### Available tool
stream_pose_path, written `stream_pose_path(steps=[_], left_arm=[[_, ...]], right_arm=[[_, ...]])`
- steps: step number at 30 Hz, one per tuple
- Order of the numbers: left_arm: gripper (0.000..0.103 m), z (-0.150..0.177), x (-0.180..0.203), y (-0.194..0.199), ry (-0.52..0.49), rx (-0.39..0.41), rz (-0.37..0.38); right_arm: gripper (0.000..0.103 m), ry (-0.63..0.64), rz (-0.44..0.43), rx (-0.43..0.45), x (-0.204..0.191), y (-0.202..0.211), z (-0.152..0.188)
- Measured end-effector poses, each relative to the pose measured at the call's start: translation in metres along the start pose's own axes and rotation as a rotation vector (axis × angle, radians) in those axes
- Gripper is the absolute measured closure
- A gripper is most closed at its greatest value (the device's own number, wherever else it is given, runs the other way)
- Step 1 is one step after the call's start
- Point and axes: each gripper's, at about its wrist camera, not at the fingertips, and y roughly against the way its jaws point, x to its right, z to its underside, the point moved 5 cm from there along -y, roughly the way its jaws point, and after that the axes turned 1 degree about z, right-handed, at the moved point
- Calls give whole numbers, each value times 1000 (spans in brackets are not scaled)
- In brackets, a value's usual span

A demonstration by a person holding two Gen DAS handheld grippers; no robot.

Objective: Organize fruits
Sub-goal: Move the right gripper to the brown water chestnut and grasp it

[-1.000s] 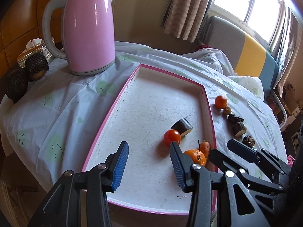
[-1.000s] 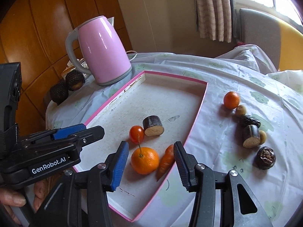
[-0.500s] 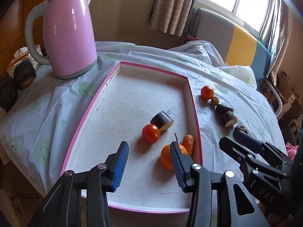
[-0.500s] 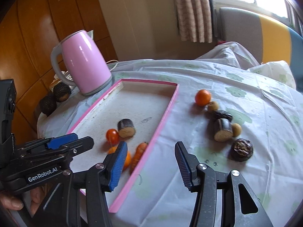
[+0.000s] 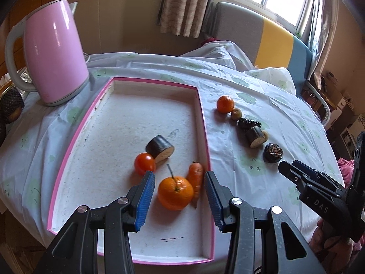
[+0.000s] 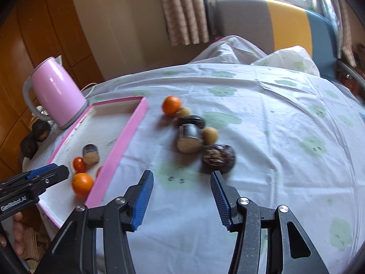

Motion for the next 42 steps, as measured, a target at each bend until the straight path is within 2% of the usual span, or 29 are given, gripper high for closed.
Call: stream_pose_path(steps=[9,20,28,29,38,42], left_arm=[[57,-10,34,-13,-59,-25,52],[57,-22,59,-28,-70,-50,109],[57,-29,71,-39,-83,-68,123],[57,-30,72,-41,-84,-70,125],[57,-39,92,-62,-82,-93,172],[57,-43,102,-75,-56,-123,210]], right_arm=[[50,-51,51,-2,34,0,2],[50,15,48,-28,32,-17,0],[50,56,65,-56,33,-50,-10],[57,61,68,-56,34,-52,-10],[59,59,169,-8,57,-43,-8],[57,37,173,3,67,-42,-9]])
